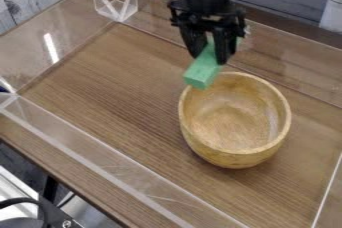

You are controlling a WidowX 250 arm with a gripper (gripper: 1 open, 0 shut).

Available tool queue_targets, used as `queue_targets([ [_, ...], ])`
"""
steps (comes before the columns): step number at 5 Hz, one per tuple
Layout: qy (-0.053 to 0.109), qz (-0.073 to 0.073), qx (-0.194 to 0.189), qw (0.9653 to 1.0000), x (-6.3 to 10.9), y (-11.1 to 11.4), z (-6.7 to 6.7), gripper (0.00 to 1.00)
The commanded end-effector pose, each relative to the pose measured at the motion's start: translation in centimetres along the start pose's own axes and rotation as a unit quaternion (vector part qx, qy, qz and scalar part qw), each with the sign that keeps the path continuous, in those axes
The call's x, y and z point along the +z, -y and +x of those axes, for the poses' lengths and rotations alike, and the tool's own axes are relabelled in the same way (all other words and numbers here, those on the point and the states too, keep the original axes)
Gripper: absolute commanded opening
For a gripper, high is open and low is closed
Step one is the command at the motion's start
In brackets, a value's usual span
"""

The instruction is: Put the green block in the brown bowl

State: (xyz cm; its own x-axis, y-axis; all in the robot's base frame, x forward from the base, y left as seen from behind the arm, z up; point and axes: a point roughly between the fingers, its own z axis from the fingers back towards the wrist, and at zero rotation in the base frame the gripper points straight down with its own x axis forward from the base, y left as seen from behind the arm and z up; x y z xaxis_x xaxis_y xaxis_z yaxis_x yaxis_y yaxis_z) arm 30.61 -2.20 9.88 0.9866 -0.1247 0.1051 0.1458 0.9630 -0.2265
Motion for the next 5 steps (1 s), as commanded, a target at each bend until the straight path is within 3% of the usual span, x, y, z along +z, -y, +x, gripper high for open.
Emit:
queue_targets([
  [1, 0.023, 0.003, -0.032, 0.9992, 0.8, 2.4, -0.4, 0.00],
  [3, -0.009, 0.004, -0.055, 0.9984, -1.6, 3.7, -2.4, 0.00],
  [5, -0.024, 0.008, -0.057, 0.9980, -3.1, 3.7, -2.5, 0.00],
])
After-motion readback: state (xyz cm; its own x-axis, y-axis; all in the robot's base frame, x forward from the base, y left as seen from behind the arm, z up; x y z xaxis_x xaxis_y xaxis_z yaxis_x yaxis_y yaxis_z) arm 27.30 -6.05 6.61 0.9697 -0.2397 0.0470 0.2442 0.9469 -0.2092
